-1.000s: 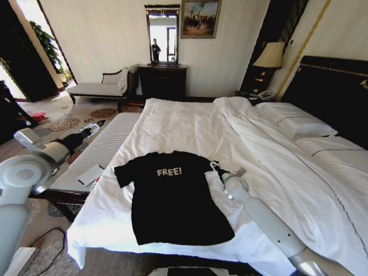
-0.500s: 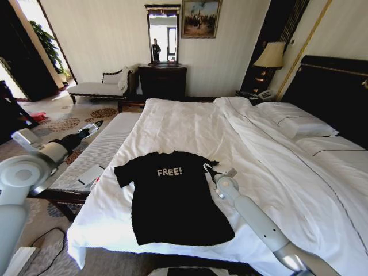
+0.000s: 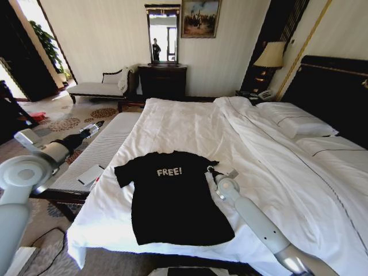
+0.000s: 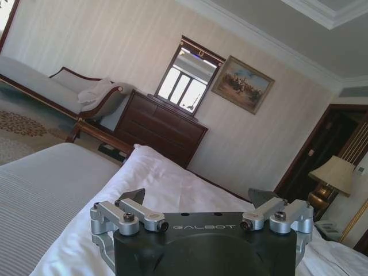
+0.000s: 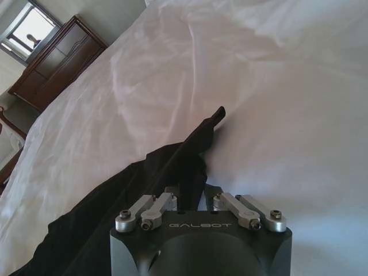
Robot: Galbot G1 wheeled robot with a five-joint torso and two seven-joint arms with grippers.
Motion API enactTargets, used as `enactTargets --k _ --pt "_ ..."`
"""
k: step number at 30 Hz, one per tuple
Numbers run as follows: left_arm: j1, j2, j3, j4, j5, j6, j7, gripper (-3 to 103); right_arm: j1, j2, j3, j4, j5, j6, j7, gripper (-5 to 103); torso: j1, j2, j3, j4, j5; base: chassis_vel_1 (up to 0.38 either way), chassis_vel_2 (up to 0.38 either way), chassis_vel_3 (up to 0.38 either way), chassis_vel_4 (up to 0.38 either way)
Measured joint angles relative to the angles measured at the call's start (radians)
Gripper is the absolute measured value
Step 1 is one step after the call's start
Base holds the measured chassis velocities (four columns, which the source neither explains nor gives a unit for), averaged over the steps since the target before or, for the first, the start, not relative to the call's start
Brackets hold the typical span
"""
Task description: Fold the clothes on the bed.
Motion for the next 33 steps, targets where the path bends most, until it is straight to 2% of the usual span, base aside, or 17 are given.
enactTargets --k 1,2,3,4,5,7,11,18,25,26,28,32,33 --pt "0.001 0.000 -0.001 -0.001 0.000 0.000 0.000 100 0.000 0.000 0.000 0.000 -0.002 0.001 0.000 26 0.000 0.000 0.000 0.0000 0.0000 0.000 0.000 0.000 0.000" --pt "0.003 0.000 -0.004 -0.002 0.000 0.000 0.000 100 -0.002 0.000 0.000 0.000 -0.005 0.003 -0.001 15 0.000 0.000 0.000 0.0001 0.0000 0.000 0.000 0.000 0.000" --pt "0.005 0.000 -0.006 -0.003 0.000 -0.001 0.000 100 -0.004 0.000 0.000 0.002 -0.007 0.004 -0.001 15 0.000 0.000 0.000 0.0001 0.0000 0.000 0.000 0.000 0.000" --pt "0.006 0.001 -0.007 -0.003 0.000 -0.001 0.000 100 -0.006 0.000 0.000 0.004 -0.008 0.004 -0.001 9 0.000 0.000 0.000 0.0000 0.0001 0.000 0.000 0.000 0.000" --pt "0.006 0.001 -0.007 -0.003 0.000 -0.001 0.000 100 -0.006 0.000 0.000 0.004 -0.008 0.004 -0.001 9 0.000 0.000 0.000 0.0000 0.0001 0.000 0.000 0.000 0.000" --pt "0.007 0.001 -0.009 -0.004 0.000 -0.001 0.000 100 -0.013 -0.001 0.000 0.012 -0.011 0.006 -0.001 2 0.000 0.000 0.000 0.0001 0.0000 0.000 0.000 0.000 0.000" --pt "0.007 0.003 -0.010 -0.004 0.000 -0.001 0.000 100 -0.032 -0.005 0.004 0.033 -0.020 0.021 -0.001 0 0.000 0.000 0.000 0.0002 0.0000 0.000 0.000 0.000 0.000" --pt "0.002 0.003 -0.012 0.001 -0.001 -0.001 0.003 100 -0.157 -0.052 0.071 0.147 -0.044 0.057 0.004 0 0.000 0.000 0.000 -0.0002 0.0001 0.000 0.000 0.000 0.000" --pt "-0.008 -0.006 0.003 0.008 0.008 -0.003 0.014 100 -0.216 -0.060 0.111 0.198 -0.057 0.059 0.013 0 0.000 0.000 0.000 0.0000 0.0000 0.000 0.000 0.000 0.000" --pt "-0.011 -0.009 0.009 0.009 0.010 -0.003 0.014 100 -0.224 -0.058 0.113 0.204 -0.065 0.057 0.020 -3 0.000 0.000 0.000 0.0001 0.0000 0.000 0.000 0.000 0.000" --pt "-0.013 -0.011 0.012 0.009 0.012 -0.003 0.015 100 -0.229 -0.056 0.114 0.207 -0.071 0.055 0.025 1 0.000 0.000 0.000 0.0000 0.0000 0.000 0.000 0.000 0.000" --pt "-0.013 -0.011 0.012 0.009 0.013 -0.003 0.015 100 -0.243 -0.057 0.112 0.220 -0.082 0.046 0.042 22 0.000 0.000 0.000 -0.0001 0.0001 0.000 0.000 0.000 0.000" --pt "-0.013 -0.011 0.012 0.009 0.013 -0.003 0.015 100 -0.243 -0.057 0.112 0.220 -0.082 0.046 0.042 22 0.000 0.000 0.000 -0.0001 0.0001 0.000 0.000 0.000 0.000"
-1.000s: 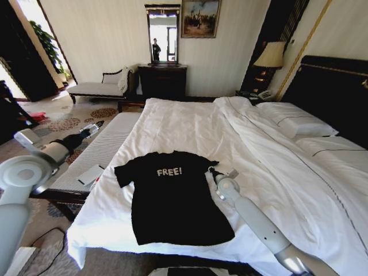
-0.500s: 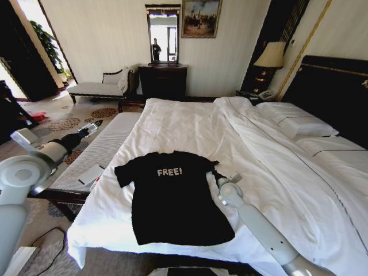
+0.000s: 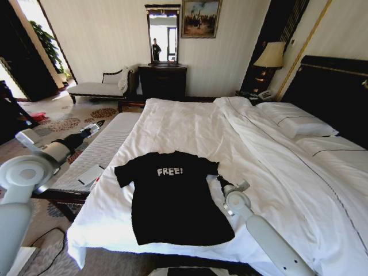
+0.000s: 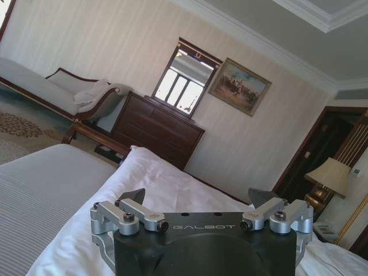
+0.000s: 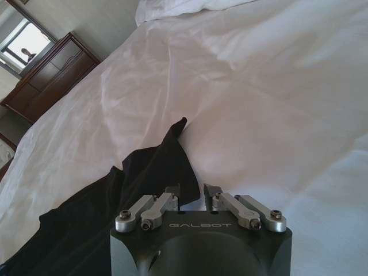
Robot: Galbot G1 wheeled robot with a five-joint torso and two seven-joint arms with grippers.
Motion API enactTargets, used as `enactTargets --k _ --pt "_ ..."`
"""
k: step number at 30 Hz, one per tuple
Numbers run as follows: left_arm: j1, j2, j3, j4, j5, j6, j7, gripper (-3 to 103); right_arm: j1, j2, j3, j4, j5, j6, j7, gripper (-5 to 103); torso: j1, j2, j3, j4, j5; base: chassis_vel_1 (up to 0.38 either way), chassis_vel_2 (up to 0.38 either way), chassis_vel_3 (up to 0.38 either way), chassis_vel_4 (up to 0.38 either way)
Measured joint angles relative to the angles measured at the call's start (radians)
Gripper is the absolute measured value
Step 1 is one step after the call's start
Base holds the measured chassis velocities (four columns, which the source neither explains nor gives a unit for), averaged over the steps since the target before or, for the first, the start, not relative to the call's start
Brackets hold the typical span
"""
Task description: Fold the clothes on the bed.
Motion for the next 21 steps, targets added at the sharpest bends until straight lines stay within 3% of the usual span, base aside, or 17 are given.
enactTargets --k 1,3,5,7,8,12,14,15,17,19,21 --pt "0.002 0.000 -0.002 0.000 0.000 0.000 0.000 100 -0.002 -0.002 -0.001 0.004 -0.004 -0.001 0.004 22 0.000 0.000 0.000 0.0001 0.0000 0.000 0.000 0.000 0.000" --pt "0.008 0.002 -0.009 -0.002 0.000 0.000 0.001 100 -0.003 -0.010 -0.001 0.010 -0.019 -0.002 0.009 34 0.000 0.000 0.000 0.0001 -0.0002 0.000 0.000 0.000 0.000" --pt "0.009 0.002 -0.010 -0.002 0.000 0.000 0.001 100 -0.001 -0.011 -0.001 0.010 -0.021 -0.002 0.009 34 0.000 0.000 0.000 0.0001 -0.0001 0.000 0.000 0.000 0.000" --pt "0.016 0.005 -0.017 -0.004 0.000 0.001 0.001 100 0.040 -0.024 0.006 -0.010 -0.022 -0.009 0.004 51 0.000 0.000 0.000 0.0000 -0.0003 0.000 0.000 0.000 0.000" --pt "0.016 0.005 -0.017 -0.004 0.000 0.001 0.001 100 0.040 -0.024 0.006 -0.010 -0.022 -0.009 0.004 51 0.000 0.000 0.000 0.0000 -0.0003 0.000 0.000 0.000 0.000" --pt "0.020 0.008 -0.015 -0.008 0.000 0.001 0.001 100 0.146 -0.044 -0.005 -0.094 0.043 -0.057 -0.043 67 0.000 0.000 0.000 0.0003 -0.0002 0.000 0.000 0.000 0.000" --pt "0.020 0.009 -0.013 -0.009 0.001 0.001 0.000 100 0.164 -0.045 -0.013 -0.110 0.053 -0.067 -0.048 67 0.000 0.000 0.000 0.0001 -0.0001 0.000 0.000 0.000 0.000" --pt "0.020 0.009 -0.011 -0.011 0.001 0.001 -0.001 100 0.188 -0.045 -0.024 -0.131 0.063 -0.077 -0.051 78 0.000 0.000 0.000 0.0001 -0.0001 0.000 0.000 0.000 0.000" --pt "0.021 0.009 -0.008 -0.015 0.002 0.001 -0.004 100 0.238 -0.040 -0.050 -0.182 0.073 -0.089 -0.052 89 0.000 0.000 0.000 0.0001 -0.0002 0.000 0.000 0.000 0.000" --pt "0.021 0.011 -0.008 -0.016 0.002 0.001 -0.005 100 0.257 -0.036 -0.060 -0.204 0.074 -0.092 -0.052 89 0.000 0.000 0.000 0.0002 0.0000 0.000 0.000 0.000 0.000" --pt "0.024 0.015 -0.011 -0.018 0.002 0.001 -0.007 100 0.299 -0.024 -0.080 -0.259 0.075 -0.099 -0.051 97 0.000 0.000 0.000 0.0002 -0.0001 0.000 0.000 0.000 0.000"
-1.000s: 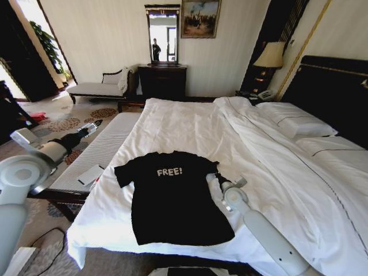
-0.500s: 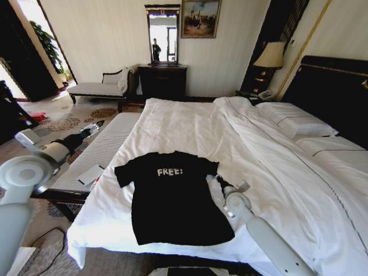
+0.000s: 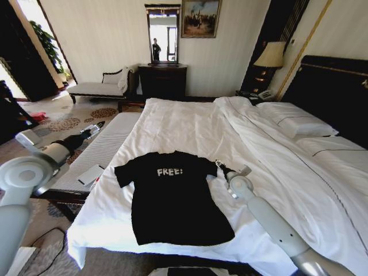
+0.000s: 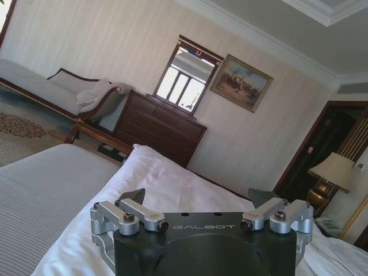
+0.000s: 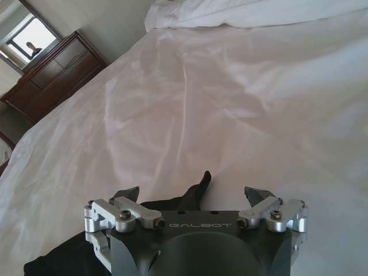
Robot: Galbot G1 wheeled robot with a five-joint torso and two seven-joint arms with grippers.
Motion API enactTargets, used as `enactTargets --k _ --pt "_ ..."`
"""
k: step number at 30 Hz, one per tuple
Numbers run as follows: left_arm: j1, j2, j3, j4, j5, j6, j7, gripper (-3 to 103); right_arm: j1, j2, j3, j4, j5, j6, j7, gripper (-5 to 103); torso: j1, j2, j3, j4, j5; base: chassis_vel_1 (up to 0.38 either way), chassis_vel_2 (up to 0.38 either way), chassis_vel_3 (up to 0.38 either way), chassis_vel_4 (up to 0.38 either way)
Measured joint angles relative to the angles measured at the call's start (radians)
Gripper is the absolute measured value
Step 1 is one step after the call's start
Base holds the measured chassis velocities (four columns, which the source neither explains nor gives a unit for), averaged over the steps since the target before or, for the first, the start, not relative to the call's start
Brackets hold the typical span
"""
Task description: Fold the clothes on the bed.
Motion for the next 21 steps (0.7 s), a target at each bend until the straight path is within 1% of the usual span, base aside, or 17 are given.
enactTargets --k 5,10,11,13,14,15,16,18,19,21 --pt "0.009 0.005 -0.011 0.002 0.000 0.000 0.000 100 0.044 0.015 -0.023 -0.058 0.000 -0.006 0.000 100 0.000 0.000 0.000 0.0000 0.0001 0.000 0.000 0.000 0.000" --pt "0.009 0.005 -0.013 0.005 0.000 0.000 0.000 100 0.083 0.029 -0.048 -0.083 0.025 -0.019 -0.002 100 0.000 0.000 0.000 0.0000 0.0000 0.000 0.000 0.000 0.000" --pt "0.009 0.004 -0.013 0.006 0.000 0.000 0.000 100 0.088 0.032 -0.053 -0.085 0.031 -0.023 -0.002 103 0.000 0.000 0.000 0.0000 -0.0001 0.000 0.000 0.000 0.000" --pt "0.008 0.002 -0.012 0.006 0.001 0.000 0.000 100 0.096 0.037 -0.064 -0.089 0.040 -0.031 0.001 94 0.000 0.000 0.000 0.0001 -0.0001 0.000 0.000 0.000 0.000" --pt "0.008 0.002 -0.012 0.006 0.001 0.000 0.000 100 0.096 0.037 -0.064 -0.089 0.040 -0.031 0.001 94 0.000 0.000 0.000 0.0001 -0.0001 0.000 0.000 0.000 0.000" --pt "0.008 0.001 -0.011 0.007 0.001 0.001 0.000 100 0.100 0.041 -0.070 -0.091 0.041 -0.040 0.012 89 0.000 0.000 0.000 0.0000 -0.0001 0.000 0.000 0.000 0.000" --pt "0.008 0.001 -0.011 0.007 0.001 0.000 0.000 100 0.100 0.042 -0.074 -0.093 0.040 -0.044 0.019 89 0.000 0.000 0.000 0.0000 -0.0001 0.000 0.000 0.000 0.000" --pt "0.008 0.001 -0.012 0.009 0.001 0.001 0.000 100 0.100 0.044 -0.083 -0.100 0.035 -0.051 0.024 79 0.000 0.000 0.000 -0.0001 0.0000 0.000 0.000 0.000 0.000" --pt "0.008 0.001 -0.012 0.009 0.001 0.001 0.000 100 0.100 0.044 -0.083 -0.100 0.035 -0.051 0.024 79 0.000 0.000 0.000 -0.0001 0.0000 0.000 0.000 0.000 0.000" --pt "0.009 0.000 -0.012 0.011 0.002 0.001 0.000 100 0.100 0.045 -0.086 -0.108 0.028 -0.052 0.021 68 0.000 0.000 0.000 -0.0001 -0.0001 0.000 0.000 0.000 0.000"
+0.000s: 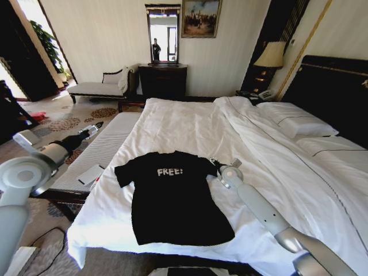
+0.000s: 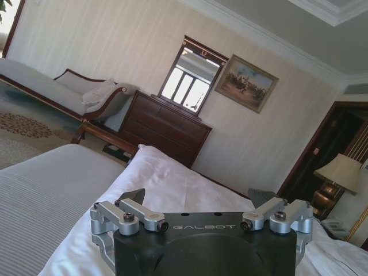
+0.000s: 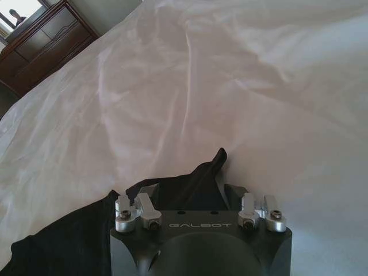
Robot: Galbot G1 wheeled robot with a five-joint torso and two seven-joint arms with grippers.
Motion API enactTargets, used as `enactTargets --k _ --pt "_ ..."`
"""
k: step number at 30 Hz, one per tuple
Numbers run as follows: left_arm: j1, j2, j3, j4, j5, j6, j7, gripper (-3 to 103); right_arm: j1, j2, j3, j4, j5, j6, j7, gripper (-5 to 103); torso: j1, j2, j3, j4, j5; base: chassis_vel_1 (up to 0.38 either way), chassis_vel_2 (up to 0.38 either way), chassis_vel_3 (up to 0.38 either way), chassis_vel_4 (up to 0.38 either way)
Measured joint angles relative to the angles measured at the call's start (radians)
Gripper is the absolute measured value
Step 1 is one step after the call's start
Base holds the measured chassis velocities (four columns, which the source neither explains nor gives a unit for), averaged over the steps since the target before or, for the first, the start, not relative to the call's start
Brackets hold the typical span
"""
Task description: Fold the clothes on the bed.
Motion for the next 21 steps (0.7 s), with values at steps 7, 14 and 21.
enactTargets --k 7,14,21 --pt "-0.004 -0.007 0.007 0.005 0.009 0.000 0.002 100 0.006 -0.003 -0.005 -0.008 -0.013 0.000 -0.014 40 0.000 0.000 0.000 0.0000 0.0000 0.000 0.000 0.000 0.000" --pt "-0.007 -0.009 0.010 0.009 0.014 0.000 0.003 100 0.008 -0.008 -0.009 -0.010 -0.026 0.003 -0.023 19 0.000 0.000 0.000 0.0001 0.0000 0.000 0.000 0.000 0.000" --pt "-0.009 -0.007 0.008 0.009 0.013 -0.001 0.003 100 0.004 -0.010 -0.015 -0.010 -0.044 0.017 -0.044 1 0.000 0.000 0.000 0.0000 0.0001 0.000 0.000 0.000 0.000"
